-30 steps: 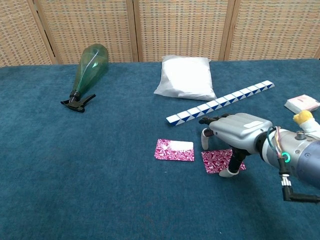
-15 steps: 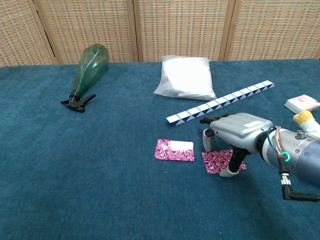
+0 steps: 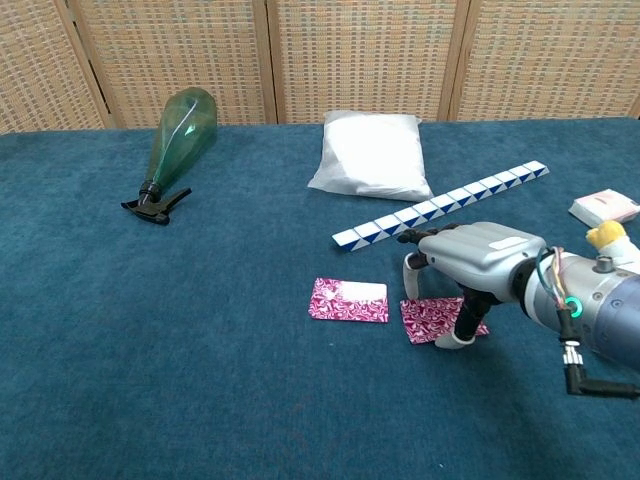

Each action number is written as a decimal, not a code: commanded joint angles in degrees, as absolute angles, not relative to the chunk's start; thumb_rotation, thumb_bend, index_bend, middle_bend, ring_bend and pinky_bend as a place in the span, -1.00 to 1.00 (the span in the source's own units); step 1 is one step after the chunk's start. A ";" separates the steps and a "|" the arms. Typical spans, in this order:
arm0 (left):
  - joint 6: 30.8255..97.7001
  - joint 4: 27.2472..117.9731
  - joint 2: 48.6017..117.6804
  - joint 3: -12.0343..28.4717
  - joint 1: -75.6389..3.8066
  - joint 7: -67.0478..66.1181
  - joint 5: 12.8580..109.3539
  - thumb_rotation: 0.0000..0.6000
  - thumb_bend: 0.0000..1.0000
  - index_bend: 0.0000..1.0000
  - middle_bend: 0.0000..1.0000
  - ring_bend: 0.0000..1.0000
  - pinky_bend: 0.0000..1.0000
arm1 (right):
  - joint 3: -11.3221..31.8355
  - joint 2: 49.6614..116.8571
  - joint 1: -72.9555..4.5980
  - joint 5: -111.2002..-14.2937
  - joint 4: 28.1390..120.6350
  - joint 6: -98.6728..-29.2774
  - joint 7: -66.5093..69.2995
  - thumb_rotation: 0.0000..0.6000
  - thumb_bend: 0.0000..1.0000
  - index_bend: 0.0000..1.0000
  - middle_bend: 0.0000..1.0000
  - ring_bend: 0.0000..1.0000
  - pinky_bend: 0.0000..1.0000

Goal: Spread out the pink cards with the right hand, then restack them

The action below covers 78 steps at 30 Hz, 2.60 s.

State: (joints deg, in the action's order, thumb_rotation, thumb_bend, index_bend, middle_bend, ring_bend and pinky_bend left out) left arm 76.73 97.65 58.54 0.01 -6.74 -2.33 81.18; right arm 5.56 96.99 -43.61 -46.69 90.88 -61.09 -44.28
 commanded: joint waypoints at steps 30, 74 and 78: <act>76.60 97.74 58.43 0.02 -6.76 -1.96 81.09 1.00 -0.57 -1.00 -1.00 -1.00 -1.00 | 11.75 100.00 -48.09 -38.57 95.59 -64.67 -47.84 1.00 -0.48 -0.06 -1.00 -1.00 -0.93; 76.02 97.37 57.96 -0.19 -6.85 -0.14 81.29 1.00 -0.57 -1.00 -1.00 -1.00 -1.00 | 18.85 112.42 -58.87 -25.03 83.71 -67.60 -56.22 1.00 -0.48 -0.06 -1.00 -1.00 -0.93; 76.01 97.38 57.94 -0.20 -6.86 -0.06 81.32 1.00 -0.57 -1.00 -1.00 -1.00 -1.00 | 19.08 112.62 -59.06 -25.23 83.54 -67.60 -55.98 1.00 -0.48 -0.06 -1.00 -1.00 -0.93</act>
State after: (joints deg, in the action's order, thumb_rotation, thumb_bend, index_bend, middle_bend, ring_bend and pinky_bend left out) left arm 76.01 97.38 57.94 -0.20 -6.86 -0.06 81.32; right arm 19.07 112.61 -59.05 -25.21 83.56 -67.59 -55.99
